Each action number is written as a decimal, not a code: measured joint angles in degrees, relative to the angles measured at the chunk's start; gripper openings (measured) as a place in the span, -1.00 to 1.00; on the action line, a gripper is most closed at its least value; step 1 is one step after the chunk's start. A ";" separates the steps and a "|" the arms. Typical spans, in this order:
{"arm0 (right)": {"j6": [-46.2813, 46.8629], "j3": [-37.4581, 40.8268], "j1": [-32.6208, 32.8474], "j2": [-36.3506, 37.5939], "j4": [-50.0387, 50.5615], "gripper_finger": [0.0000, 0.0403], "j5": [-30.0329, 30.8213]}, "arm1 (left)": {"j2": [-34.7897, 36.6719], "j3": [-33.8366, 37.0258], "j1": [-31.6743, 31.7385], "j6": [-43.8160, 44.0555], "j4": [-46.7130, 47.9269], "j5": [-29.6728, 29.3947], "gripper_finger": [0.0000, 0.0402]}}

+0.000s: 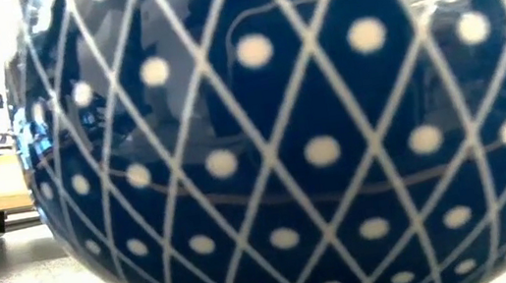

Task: Place and stack bowls onto a shelf
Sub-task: Stack the red bowl on top of the light blue bowl on the shelf, then stack the dark blue bowl on top of the red bowl on the shelf

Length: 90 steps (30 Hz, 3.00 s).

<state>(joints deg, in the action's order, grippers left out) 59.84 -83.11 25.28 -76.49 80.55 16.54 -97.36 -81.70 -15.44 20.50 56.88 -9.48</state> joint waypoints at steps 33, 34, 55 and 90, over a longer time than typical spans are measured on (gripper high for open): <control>42.33 0.04 21.85 -15.75 -4.27 0.07 -22.79 | 0.13 -10.94 -4.28 -1.49 2.63 2.13 -0.50; 42.63 0.04 22.24 -16.63 -5.74 0.07 -23.70 | 0.13 -10.94 -4.35 -1.51 2.57 2.11 -0.50; 47.65 0.04 26.12 -28.35 -20.02 -0.13 -29.01 | 0.13 -10.81 -5.77 -3.47 2.23 2.13 -0.50; 30.20 0.32 25.75 -28.15 -18.81 -0.92 -30.72 | 0.07 -10.78 -5.79 -5.27 1.08 2.50 -0.50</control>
<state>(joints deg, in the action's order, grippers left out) 90.03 -82.79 51.02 -104.64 61.74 -14.18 -97.30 -92.49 -21.23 15.24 57.96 -6.99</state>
